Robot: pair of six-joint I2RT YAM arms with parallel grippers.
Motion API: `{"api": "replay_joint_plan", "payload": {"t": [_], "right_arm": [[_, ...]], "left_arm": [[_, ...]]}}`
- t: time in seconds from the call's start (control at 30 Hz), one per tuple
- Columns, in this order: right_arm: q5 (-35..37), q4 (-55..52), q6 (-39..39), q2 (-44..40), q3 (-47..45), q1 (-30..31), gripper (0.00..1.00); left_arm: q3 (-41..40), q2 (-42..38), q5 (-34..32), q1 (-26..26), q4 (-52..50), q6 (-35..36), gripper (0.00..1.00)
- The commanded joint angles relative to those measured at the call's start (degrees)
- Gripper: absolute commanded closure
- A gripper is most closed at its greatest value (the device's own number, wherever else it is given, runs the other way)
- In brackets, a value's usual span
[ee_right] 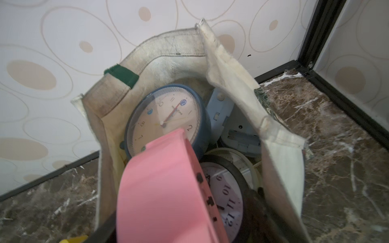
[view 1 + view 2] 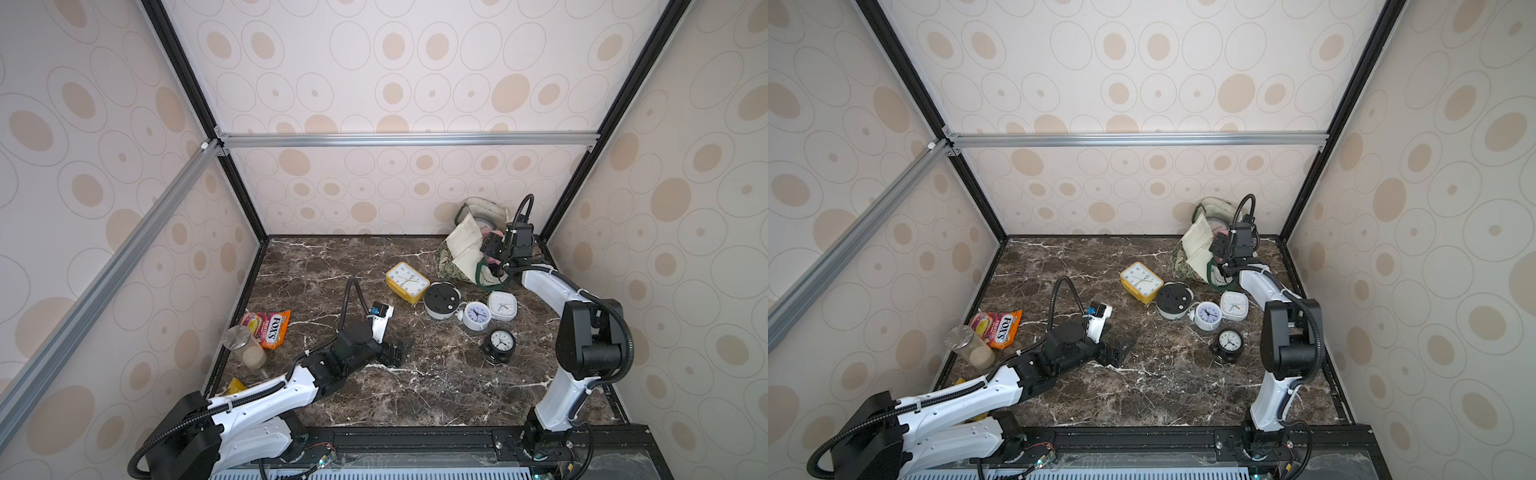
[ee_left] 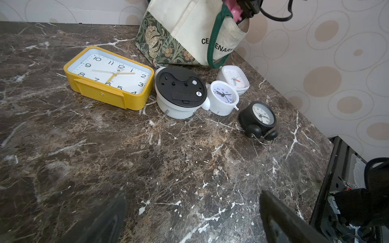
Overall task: Put the alarm clock into the canvas bag
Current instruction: Place the alarm at the canvas bag, then adjust the alarm at the canvas bag.
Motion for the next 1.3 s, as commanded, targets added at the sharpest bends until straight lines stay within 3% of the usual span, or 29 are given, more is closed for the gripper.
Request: {"api": "replay_joint_plan", "payload": {"t": [0.0,0.07,0.33,0.63,0.8,0.9,1.03,1.27], "right_arm": [[3.41,-3.16,-4.24,-1.02,2.83,0.01,0.08],[4.46,-2.77,-5.7,-2.01,2.38,0.0,0.01],[7.51,10.11,-8.53,-12.28,-9.2,0.34,0.0],[7.29,12.85,-8.28,-18.46,-13.48,1.1,0.0],[2.85,9.03,-3.63,-23.22,-16.3,1.56,0.16],[2.58,2.38,-0.9,-25.23,-16.93,2.19,0.4],[0.97,-0.17,0.44,-27.13,-19.66,2.19,0.61],[3.1,-8.25,0.93,-19.04,-13.27,2.1,0.73]], "left_arm": [[1.37,-0.03,-1.05,-0.49,-0.13,-0.61,0.02],[1.52,0.8,-0.74,-0.47,0.44,-0.72,0.02],[4.78,5.12,-2.45,-0.38,-0.71,-1.47,0.02],[11.8,9.59,-6.48,0.81,-7.53,-2.84,0.02],[16.1,12.15,-7.03,3.04,-11.53,-3.92,0.02],[16.13,11.92,-5.79,4.36,-10.82,-4.87,0.02],[15.15,11.26,-5.29,5.04,-10.01,-5.49,0.02],[13.31,10.35,-4.94,5.87,-9.21,-7.09,0.02]]}}
